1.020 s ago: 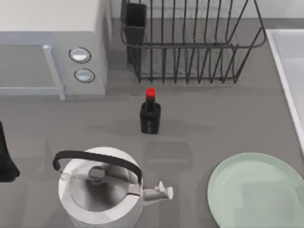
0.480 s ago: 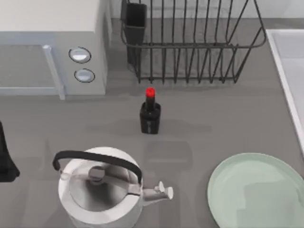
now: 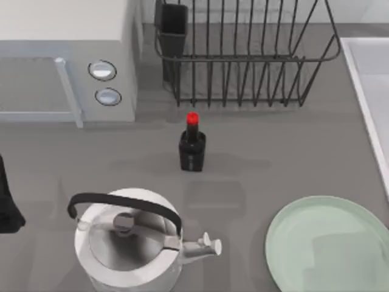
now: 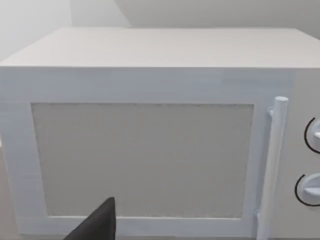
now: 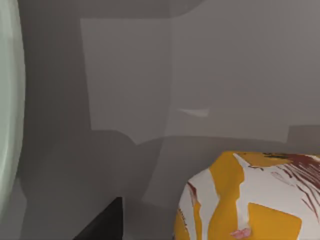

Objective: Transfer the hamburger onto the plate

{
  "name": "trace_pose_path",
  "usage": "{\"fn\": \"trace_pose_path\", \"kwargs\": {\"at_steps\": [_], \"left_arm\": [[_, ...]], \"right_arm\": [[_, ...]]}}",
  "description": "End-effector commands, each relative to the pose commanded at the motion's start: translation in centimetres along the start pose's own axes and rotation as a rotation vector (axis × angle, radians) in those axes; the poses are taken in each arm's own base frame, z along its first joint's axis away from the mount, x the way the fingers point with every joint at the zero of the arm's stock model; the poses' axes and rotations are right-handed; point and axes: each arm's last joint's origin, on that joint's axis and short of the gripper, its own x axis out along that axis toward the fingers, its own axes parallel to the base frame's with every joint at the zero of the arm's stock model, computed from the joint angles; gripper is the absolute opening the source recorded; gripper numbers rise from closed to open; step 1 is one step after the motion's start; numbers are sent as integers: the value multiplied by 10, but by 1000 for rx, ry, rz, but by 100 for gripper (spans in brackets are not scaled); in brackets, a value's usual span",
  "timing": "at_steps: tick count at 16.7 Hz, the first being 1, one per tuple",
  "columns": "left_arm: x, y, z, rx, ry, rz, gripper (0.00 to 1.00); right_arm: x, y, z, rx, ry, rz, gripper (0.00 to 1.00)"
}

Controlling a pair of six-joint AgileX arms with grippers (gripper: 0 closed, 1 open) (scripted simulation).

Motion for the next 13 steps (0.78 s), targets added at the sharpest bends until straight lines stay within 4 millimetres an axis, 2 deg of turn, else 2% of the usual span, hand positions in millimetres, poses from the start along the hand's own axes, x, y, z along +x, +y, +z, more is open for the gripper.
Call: {"fn": "trace_pose_path", "kwargs": {"at_steps": [4, 12, 13], "left_arm": [[0, 0, 0, 0, 0, 0, 100], [0, 0, 0, 0, 0, 0, 100], [0, 0, 0, 0, 0, 0, 100]], "right_arm": [[0, 0, 0, 0, 0, 0, 2], [0, 0, 0, 0, 0, 0, 0], [-22, -1, 3, 0, -34, 4, 0]]}}
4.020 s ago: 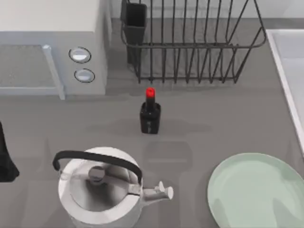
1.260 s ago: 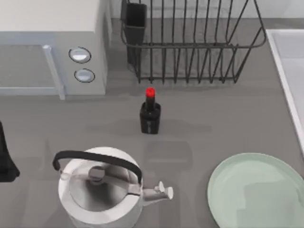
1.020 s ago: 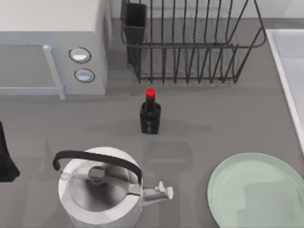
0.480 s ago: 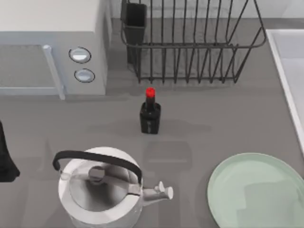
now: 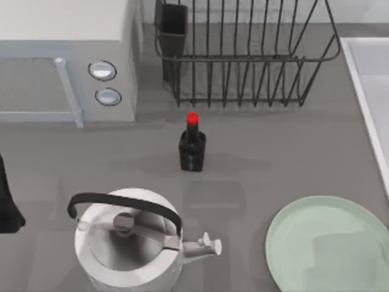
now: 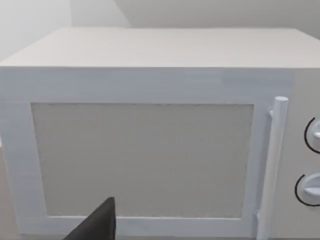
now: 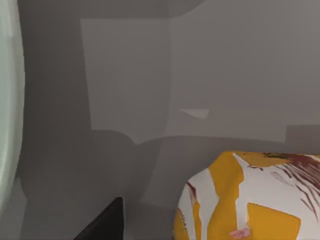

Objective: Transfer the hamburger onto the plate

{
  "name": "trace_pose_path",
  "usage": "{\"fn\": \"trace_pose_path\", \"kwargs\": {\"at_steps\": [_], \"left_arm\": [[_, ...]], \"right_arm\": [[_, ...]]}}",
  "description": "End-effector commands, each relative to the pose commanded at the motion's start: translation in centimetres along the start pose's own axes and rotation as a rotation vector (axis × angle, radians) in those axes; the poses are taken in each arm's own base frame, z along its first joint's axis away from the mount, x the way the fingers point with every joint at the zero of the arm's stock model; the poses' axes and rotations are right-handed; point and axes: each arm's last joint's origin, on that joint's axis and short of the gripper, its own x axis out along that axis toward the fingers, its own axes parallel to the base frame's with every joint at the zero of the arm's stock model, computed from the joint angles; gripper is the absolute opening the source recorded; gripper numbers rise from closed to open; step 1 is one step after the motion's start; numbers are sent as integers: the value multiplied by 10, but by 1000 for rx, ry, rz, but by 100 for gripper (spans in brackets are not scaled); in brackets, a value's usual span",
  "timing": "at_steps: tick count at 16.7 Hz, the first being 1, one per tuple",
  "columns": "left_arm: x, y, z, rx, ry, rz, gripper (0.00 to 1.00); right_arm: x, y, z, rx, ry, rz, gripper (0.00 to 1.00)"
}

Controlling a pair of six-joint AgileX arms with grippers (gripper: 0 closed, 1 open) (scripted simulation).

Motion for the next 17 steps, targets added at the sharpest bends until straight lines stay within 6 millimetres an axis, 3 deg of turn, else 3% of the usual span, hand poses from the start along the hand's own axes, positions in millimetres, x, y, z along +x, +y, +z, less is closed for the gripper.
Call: {"fn": "trace_pose_path", "kwargs": {"at_steps": [4, 12, 17], "left_arm": [[0, 0, 0, 0, 0, 0, 100], [0, 0, 0, 0, 0, 0, 100], [0, 0, 0, 0, 0, 0, 100]], "right_arm": [[-16, -2, 7, -10, -4, -1, 0], [-95, 0, 5, -2, 5, 2, 0], [-98, 0, 4, -1, 4, 2, 0]]}}
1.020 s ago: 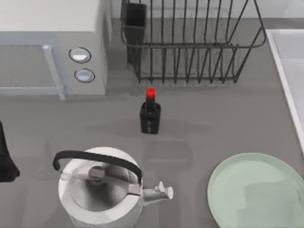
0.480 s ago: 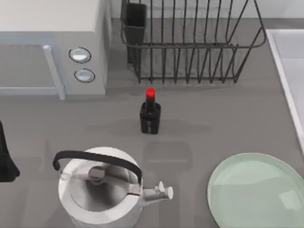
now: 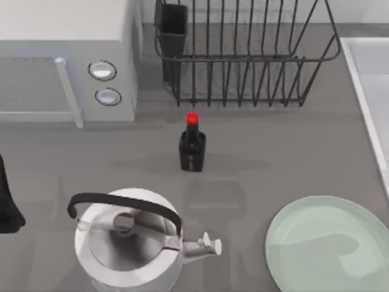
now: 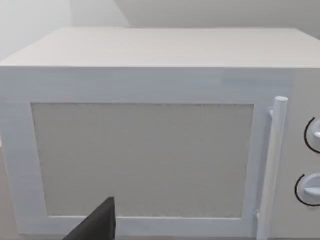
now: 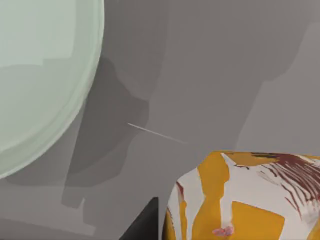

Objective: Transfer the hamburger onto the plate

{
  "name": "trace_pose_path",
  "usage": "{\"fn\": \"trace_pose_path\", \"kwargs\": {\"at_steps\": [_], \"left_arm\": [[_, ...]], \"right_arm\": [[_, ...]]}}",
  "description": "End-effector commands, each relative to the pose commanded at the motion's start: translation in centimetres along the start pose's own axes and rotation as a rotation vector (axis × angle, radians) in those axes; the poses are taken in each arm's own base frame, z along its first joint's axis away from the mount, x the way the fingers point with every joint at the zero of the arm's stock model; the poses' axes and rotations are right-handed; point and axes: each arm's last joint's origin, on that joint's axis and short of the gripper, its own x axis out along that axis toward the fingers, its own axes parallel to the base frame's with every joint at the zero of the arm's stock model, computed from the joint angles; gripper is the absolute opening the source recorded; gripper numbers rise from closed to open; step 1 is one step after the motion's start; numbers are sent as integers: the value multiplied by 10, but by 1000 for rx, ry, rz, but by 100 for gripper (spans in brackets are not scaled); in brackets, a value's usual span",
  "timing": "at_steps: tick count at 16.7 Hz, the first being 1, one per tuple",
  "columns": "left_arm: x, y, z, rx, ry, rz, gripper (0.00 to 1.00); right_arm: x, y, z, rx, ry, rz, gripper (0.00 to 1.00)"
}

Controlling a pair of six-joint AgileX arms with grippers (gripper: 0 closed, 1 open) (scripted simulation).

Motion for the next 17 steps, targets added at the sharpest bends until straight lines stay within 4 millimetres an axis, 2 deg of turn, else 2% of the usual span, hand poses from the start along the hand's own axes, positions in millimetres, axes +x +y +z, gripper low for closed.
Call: {"fn": "trace_pose_path", "kwargs": {"at_steps": [2, 4, 6, 8, 11, 13, 15, 17], "left_arm": [[0, 0, 0, 0, 0, 0, 100], [0, 0, 0, 0, 0, 0, 100], [0, 0, 0, 0, 0, 0, 100], [0, 0, 0, 0, 0, 0, 100], [0, 0, 0, 0, 0, 0, 100], [0, 0, 0, 0, 0, 0, 100], [0, 0, 0, 0, 0, 0, 100], [0, 0, 0, 0, 0, 0, 100]], "right_arm": [[-1, -1, 1, 6, -9, -4, 0], [-12, -10, 8, 46, -72, -29, 0], [-34, -28, 19, 118, -192, -82, 0], [-69, -54, 31, 216, -364, -166, 0], [-149, -102, 34, 394, -703, -364, 0], [-217, -131, 18, 513, -961, -546, 0], [-293, -146, -15, 607, -1235, -773, 0], [-368, -137, -59, 648, -1514, -1046, 0]]}}
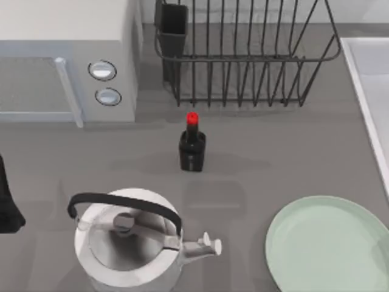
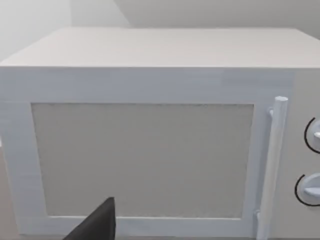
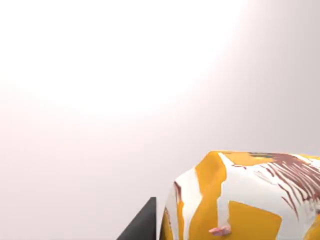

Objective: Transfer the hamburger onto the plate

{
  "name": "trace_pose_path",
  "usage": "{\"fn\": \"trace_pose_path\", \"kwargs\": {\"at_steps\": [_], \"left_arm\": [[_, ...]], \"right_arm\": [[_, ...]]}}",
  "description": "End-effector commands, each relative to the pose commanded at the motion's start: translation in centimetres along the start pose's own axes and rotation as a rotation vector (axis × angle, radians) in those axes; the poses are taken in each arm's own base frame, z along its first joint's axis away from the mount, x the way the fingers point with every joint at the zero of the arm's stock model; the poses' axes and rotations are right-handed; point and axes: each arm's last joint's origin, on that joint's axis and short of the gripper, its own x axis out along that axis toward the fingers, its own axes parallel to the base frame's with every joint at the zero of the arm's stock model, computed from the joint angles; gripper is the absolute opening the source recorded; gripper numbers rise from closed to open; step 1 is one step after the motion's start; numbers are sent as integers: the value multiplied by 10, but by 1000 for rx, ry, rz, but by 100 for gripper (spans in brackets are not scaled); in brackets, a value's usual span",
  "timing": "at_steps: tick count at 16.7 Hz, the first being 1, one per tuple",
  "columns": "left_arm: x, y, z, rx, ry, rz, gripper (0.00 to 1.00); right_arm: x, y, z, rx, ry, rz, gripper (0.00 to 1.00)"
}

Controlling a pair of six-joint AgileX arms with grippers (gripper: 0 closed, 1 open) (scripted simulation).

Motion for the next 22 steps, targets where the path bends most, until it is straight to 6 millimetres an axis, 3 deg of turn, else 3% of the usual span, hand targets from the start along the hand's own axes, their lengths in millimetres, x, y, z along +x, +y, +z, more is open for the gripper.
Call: {"fn": "trace_pose_path", "kwargs": {"at_steps": [1, 3, 5, 7, 9, 11, 13, 15, 18, 19, 22], "left_arm": [[0, 0, 0, 0, 0, 0, 100], [0, 0, 0, 0, 0, 0, 100], [0, 0, 0, 0, 0, 0, 100], [0, 0, 0, 0, 0, 0, 100], [0, 0, 0, 0, 0, 0, 100], [0, 0, 0, 0, 0, 0, 100], [0, 0, 0, 0, 0, 0, 100], [0, 0, 0, 0, 0, 0, 100], [0, 0, 0, 0, 0, 0, 100], [0, 0, 0, 0, 0, 0, 100], [0, 0, 0, 0, 0, 0, 100]], "right_arm": [[-17, -19, 37, -1, -180, -88, 0], [-72, -42, 107, -47, -557, -236, 0], [-146, -34, 163, -156, -946, -329, 0], [-225, 6, 194, -331, -1329, -347, 0], [-294, 74, 194, -566, -1680, -272, 0], [-341, 155, 162, -848, -1971, -94, 0], [-363, 232, 105, -1152, -2173, 184, 0], [-362, 292, 32, -1447, -2265, 541, 0], [-339, 338, -84, -1813, -2197, 1161, 0], [-329, 342, -119, 1875, 2097, -1347, 0], [-303, 334, -207, 1783, 1578, -1670, 0]]}}
